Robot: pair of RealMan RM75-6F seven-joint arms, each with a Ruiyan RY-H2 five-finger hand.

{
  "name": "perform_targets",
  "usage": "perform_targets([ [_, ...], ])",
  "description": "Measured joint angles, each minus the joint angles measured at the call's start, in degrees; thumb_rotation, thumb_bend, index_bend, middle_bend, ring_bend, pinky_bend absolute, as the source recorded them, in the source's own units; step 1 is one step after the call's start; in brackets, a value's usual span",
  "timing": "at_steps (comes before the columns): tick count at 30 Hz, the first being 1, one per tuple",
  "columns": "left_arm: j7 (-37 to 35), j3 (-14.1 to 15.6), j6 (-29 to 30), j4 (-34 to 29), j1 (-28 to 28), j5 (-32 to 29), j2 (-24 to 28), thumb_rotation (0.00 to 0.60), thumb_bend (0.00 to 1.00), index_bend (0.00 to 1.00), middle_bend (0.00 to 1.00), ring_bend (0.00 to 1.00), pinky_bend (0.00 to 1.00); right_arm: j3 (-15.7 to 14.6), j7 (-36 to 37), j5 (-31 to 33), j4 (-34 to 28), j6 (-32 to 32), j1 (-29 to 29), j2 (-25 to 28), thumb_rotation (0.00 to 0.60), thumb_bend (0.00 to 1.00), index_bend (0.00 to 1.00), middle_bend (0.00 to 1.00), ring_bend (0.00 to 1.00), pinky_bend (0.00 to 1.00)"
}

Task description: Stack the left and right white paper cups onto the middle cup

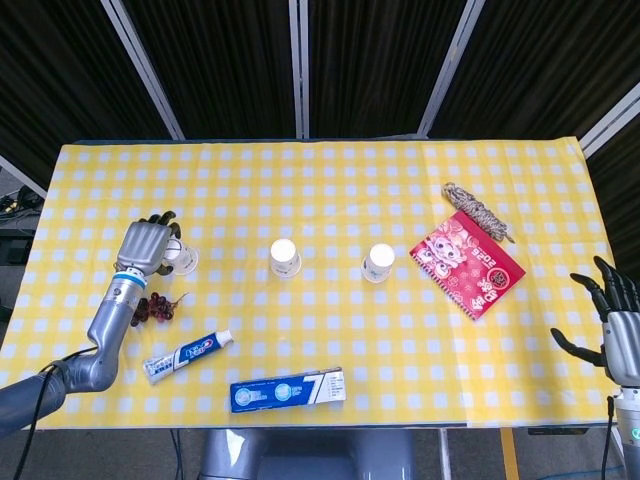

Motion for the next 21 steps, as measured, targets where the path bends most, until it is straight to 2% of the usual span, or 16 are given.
perform_targets([
  [6,-3.2,0.2,3.1,0.9,0.3,3.2,-1.3,0.600,0.25,0.49,0.22,0.28,0.40,0.0,0.3,-0.3,-0.1,0.3,-0.1,0.1,0.600,0.08,0.24,0.00,0.00,0.00],
  [12,-5.9,0.2,6.2,-0.5,0.9,6.3,-0.8,0.600,0.25,0.49,0.23,0.28,0.41,0.0,0.4,-0.5,-0.2,0.7,-0.2,0.2,0.600,0.08,0.24,0.00,0.00,0.00],
  [15,-6.7,-0.4,7.5,-2.8,0.9,7.3,0.4,0.600,0.25,0.50,0.22,0.28,0.41,0.1,0.6,-0.4,-0.3,0.9,-0.3,0.3,0.600,0.08,0.24,0.00,0.00,0.00],
  [21,-7.8,-2.3,9.8,-11.4,0.6,9.2,4.1,0.600,0.25,0.48,0.20,0.28,0.40,0.4,0.8,-0.3,-0.5,1.3,-0.4,0.3,0.600,0.08,0.24,0.00,0.00,0.00],
])
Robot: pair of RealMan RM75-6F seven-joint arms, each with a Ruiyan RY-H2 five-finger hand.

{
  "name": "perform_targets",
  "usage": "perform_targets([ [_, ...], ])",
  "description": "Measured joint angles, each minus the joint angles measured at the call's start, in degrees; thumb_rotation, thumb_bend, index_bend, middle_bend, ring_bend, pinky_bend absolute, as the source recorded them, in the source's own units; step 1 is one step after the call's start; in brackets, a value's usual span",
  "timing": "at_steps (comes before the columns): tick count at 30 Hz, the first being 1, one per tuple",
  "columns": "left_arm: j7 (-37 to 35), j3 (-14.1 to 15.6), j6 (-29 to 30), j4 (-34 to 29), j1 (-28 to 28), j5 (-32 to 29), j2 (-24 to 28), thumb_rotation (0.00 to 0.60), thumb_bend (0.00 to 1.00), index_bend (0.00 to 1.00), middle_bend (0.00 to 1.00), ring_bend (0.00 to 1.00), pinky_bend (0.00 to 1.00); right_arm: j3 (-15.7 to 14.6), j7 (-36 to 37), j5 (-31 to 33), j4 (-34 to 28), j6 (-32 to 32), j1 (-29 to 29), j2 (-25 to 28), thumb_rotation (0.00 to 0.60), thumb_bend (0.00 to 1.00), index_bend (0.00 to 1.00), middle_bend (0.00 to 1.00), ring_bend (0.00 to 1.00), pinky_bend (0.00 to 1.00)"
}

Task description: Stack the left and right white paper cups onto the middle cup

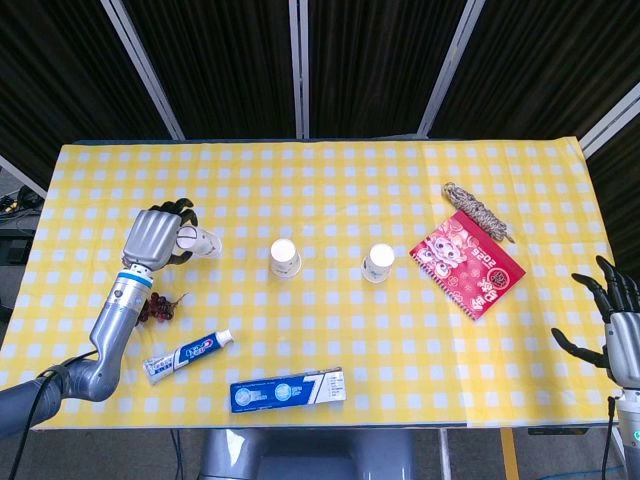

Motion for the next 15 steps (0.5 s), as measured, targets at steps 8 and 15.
perform_targets([
  [8,4.0,-2.3,0.9,-10.4,-2.8,0.1,2.6,0.600,0.25,0.49,0.20,0.28,0.40,0.4,1.0,0.5,0.1,0.1,-0.2,0.2,0.600,0.08,0.23,0.00,0.00,0.00],
  [15,8.2,-2.9,0.6,-11.5,-5.8,-2.5,0.3,0.600,0.25,0.49,0.20,0.27,0.40,0.6,2.4,0.9,0.4,-0.1,-0.2,0.4,0.600,0.08,0.23,0.00,0.00,0.00],
])
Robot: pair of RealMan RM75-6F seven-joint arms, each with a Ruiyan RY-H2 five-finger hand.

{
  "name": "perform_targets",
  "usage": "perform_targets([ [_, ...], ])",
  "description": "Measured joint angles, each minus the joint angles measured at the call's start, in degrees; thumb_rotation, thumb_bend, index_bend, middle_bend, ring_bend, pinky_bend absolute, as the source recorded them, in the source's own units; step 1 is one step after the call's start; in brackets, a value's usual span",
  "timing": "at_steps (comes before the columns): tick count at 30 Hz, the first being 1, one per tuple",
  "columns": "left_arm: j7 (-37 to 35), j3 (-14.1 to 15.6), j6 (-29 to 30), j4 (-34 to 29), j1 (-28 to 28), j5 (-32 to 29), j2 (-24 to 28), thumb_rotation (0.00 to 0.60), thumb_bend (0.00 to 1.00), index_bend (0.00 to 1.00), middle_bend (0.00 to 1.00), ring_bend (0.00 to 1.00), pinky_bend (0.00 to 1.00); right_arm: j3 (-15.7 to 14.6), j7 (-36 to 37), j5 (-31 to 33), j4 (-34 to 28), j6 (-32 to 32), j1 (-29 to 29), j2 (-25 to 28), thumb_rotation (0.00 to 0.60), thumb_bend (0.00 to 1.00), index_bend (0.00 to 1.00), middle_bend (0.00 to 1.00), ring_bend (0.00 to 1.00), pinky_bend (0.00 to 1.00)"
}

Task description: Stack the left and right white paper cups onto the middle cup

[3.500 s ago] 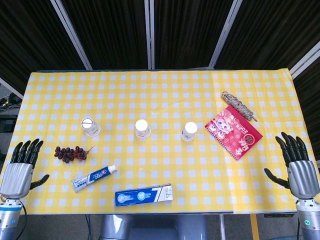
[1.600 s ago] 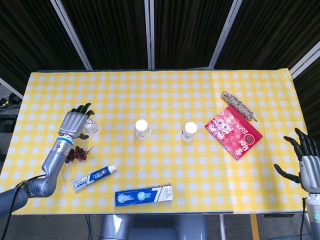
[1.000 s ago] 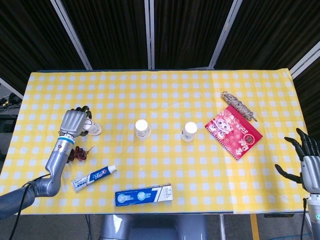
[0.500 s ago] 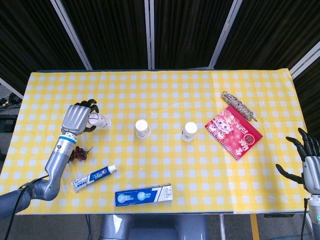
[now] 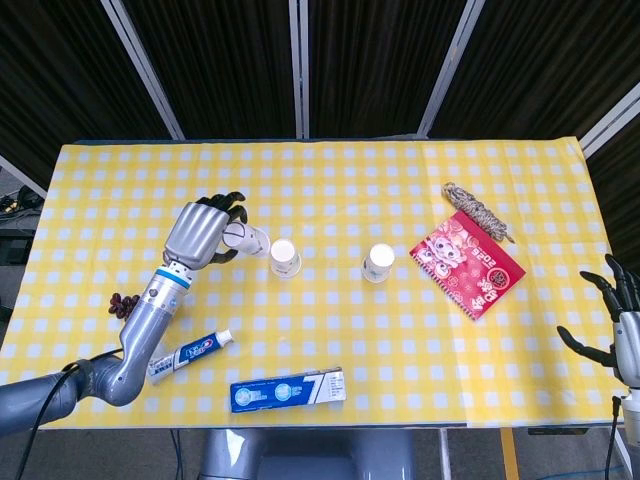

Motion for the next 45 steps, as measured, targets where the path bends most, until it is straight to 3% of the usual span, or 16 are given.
perform_targets([
  [29,2.9,-0.2,-5.7,10.7,-8.1,-7.5,-9.3,0.600,0.25,0.47,0.15,0.23,0.37,0.7,1.4,1.7,1.7,-1.9,0.4,-0.4,0.600,0.08,0.21,0.00,0.00,0.00],
  [34,2.6,0.3,-7.0,11.2,-8.7,-8.0,-9.5,0.600,0.21,0.35,0.04,0.14,0.29,0.8,1.3,2.1,2.0,-2.3,0.5,-0.6,0.600,0.08,0.19,0.00,0.00,0.00],
  [36,2.5,0.5,-7.5,11.2,-8.9,-8.2,-9.4,0.600,0.17,0.25,0.00,0.05,0.19,0.8,1.3,2.2,2.1,-2.5,0.5,-0.6,0.600,0.08,0.19,0.00,0.00,0.00],
  [39,2.4,0.7,-8.1,11.1,-8.9,-9.1,-9.1,0.600,0.11,0.13,0.00,0.00,0.10,0.8,1.2,2.2,2.2,-2.5,0.5,-0.7,0.600,0.08,0.18,0.00,0.00,0.00],
  [45,1.6,1.0,-7.2,10.1,-8.3,-9.0,-8.1,0.600,0.11,0.09,0.00,0.00,0.08,0.6,0.9,2.2,2.2,-3.0,0.6,-0.7,0.600,0.08,0.18,0.00,0.00,0.00],
])
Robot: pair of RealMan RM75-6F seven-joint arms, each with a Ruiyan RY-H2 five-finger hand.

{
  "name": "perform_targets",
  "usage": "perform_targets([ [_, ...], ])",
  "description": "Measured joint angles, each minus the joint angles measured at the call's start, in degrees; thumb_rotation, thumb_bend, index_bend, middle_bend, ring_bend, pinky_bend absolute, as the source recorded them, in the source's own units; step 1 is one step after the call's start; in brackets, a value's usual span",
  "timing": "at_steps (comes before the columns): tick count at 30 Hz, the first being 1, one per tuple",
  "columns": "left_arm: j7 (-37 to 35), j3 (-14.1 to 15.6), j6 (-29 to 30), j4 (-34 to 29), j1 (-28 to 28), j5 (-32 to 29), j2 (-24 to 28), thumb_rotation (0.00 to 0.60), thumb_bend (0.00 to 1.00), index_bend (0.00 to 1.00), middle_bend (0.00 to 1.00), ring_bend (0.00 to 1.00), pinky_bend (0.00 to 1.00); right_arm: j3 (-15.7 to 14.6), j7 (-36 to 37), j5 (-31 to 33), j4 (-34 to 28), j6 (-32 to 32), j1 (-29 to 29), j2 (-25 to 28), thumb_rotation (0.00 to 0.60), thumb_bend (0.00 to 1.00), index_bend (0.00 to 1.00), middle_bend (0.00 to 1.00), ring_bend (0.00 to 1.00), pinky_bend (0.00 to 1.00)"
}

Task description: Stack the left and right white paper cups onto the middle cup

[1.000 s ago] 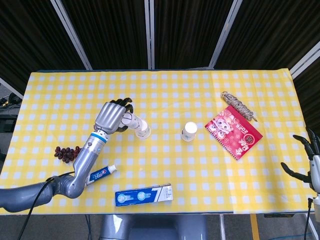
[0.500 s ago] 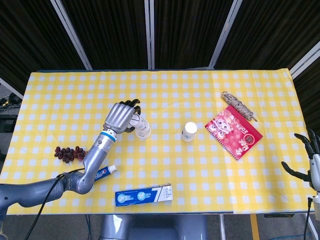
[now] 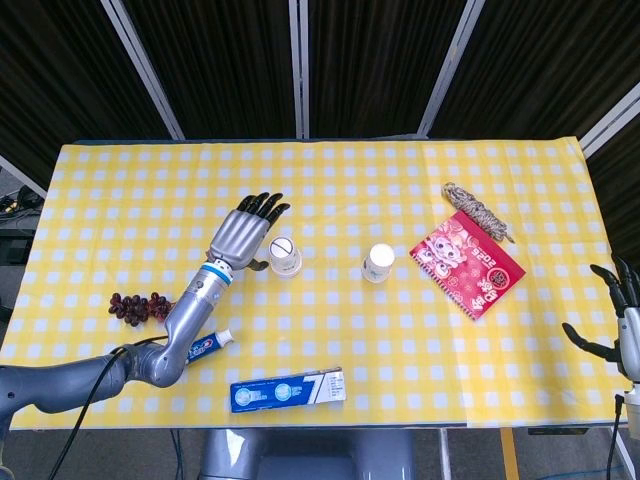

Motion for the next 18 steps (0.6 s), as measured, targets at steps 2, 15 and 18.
perform_targets([
  [2,-0.6,0.2,1.4,-1.1,0.8,0.7,0.7,0.600,0.11,0.09,0.00,0.00,0.07,-0.1,-0.2,0.1,0.0,-0.3,0.1,0.0,0.600,0.08,0.18,0.00,0.00,0.00],
  [15,-4.9,9.5,23.0,-13.4,17.6,13.2,11.0,0.600,0.11,0.06,0.00,0.00,0.04,-0.8,-3.2,-1.1,-1.3,-1.6,1.2,-0.9,0.600,0.08,0.17,0.00,0.00,0.00],
  [18,-6.6,13.2,28.7,-15.7,23.6,15.8,14.2,0.600,0.11,0.05,0.00,0.00,0.04,-0.8,-4.2,-1.4,-2.5,-3.0,2.3,-1.1,0.600,0.08,0.17,0.00,0.00,0.00],
])
